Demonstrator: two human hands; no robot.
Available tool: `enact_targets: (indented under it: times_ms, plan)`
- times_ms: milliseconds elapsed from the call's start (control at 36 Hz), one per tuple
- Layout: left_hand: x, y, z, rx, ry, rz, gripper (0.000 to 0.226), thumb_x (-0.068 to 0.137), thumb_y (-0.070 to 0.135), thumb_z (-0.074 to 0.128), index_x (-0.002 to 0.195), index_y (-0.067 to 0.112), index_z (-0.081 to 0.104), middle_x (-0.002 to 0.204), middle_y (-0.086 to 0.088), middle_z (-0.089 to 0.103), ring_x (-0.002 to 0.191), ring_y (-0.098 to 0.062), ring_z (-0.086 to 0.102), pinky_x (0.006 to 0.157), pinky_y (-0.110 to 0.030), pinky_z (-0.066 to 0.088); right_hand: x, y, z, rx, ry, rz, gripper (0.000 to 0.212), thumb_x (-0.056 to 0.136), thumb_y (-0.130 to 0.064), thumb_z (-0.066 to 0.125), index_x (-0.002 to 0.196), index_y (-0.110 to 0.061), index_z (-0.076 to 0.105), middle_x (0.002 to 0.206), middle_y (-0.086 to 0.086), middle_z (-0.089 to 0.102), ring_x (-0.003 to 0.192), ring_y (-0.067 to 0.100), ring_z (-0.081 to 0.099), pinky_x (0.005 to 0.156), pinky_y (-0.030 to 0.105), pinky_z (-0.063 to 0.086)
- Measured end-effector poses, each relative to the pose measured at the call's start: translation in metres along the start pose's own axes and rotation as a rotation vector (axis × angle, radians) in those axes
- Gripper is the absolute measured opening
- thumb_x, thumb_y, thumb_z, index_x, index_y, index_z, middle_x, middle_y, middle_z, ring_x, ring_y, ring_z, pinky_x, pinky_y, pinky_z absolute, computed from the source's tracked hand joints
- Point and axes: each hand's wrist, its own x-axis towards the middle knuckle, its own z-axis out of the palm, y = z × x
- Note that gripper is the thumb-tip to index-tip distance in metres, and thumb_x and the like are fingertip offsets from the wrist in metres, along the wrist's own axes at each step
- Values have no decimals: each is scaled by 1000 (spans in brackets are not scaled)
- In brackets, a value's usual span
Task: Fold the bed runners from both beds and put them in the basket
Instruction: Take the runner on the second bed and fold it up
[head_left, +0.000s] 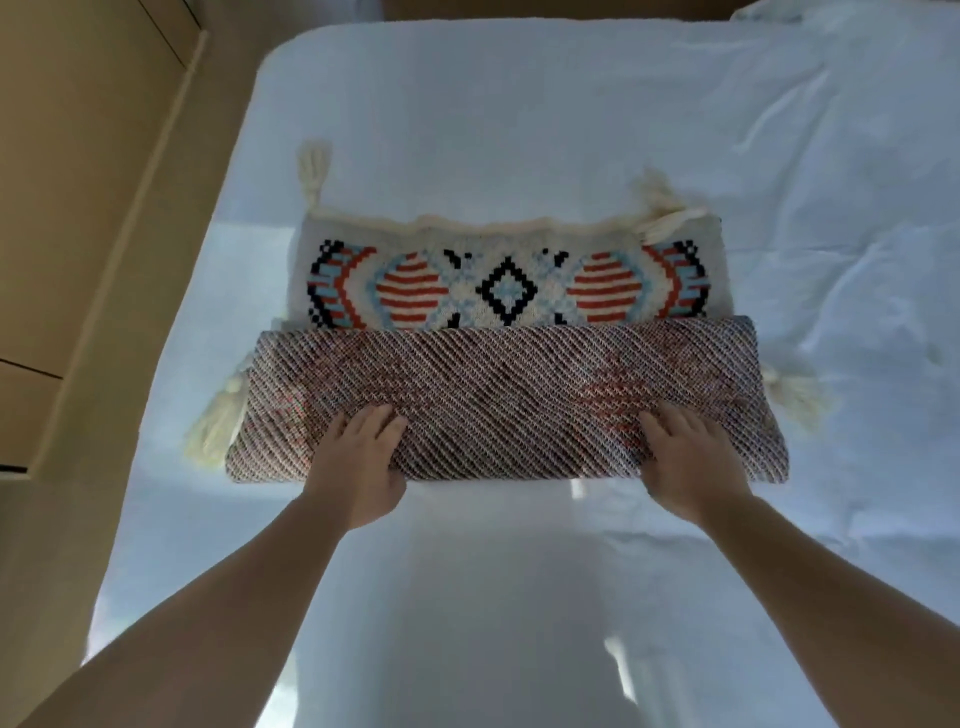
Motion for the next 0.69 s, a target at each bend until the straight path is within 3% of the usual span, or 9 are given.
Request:
enact_targets:
  times_ms: [56,111,139,222,278,444,556,694]
  plan:
    - [-6,2,12,28,-69,3,78,86,46,45,153,22,11,162,-6,11,149,-25,8,120,-50,7,-5,-4,11,-32,-78,-8,79,88,-43,48,153,-15,13,159,18,16,145,35,18,116,48,17]
    - [-11,3,21,61,-85,-7,82,88,46,44,153,23,0,163,-6,0,149,-24,-1,120,-50,2,-9,-6,22,-46,-114,-3,86,88,-45,50,154,-17,1,161,17,5,148,35,9,117,49,12]
    - [-12,3,26,74,-74,-21,81,90,40,45,153,22,-3,163,-6,-2,149,-25,-3,119,-49,0,-11,-8,26,-54,-110,7,88,86,-41,56,154,-16,5,160,19,9,147,37,13,117,51,16]
    - [-13,3,36,81,2,-93,73,95,19,40,153,20,-4,163,-7,-3,149,-26,-5,118,-49,-2,-9,-10,38,-75,-52,29,85,69,-14,76,144,-6,39,145,29,42,130,46,45,102,59,41]
    - [-9,-1,42,102,25,-120,70,96,15,36,153,19,-3,163,-6,-2,149,-25,-5,118,-50,-2,-6,-9,44,-67,-2,26,78,67,-5,75,139,-2,46,138,31,48,122,49,50,97,62,43]
    - [9,-15,52,66,33,-110,68,95,6,36,154,23,5,163,-2,3,150,-22,2,119,-49,9,7,-10,52,-55,105,-16,64,78,-4,60,140,-1,44,140,27,48,128,45,47,99,60,40]
    - [9,-12,47,-25,31,-116,67,94,-1,34,153,21,14,162,-1,12,149,-19,10,120,-42,13,9,-12,54,66,128,-38,54,89,0,42,143,-1,39,147,19,44,135,34,42,110,47,32]
    - [-12,-9,39,-76,48,-112,69,91,-5,35,153,20,18,161,-3,19,148,-21,17,120,-39,17,-11,-10,40,104,59,-12,57,93,2,36,148,-7,30,155,14,33,141,28,34,114,37,28]
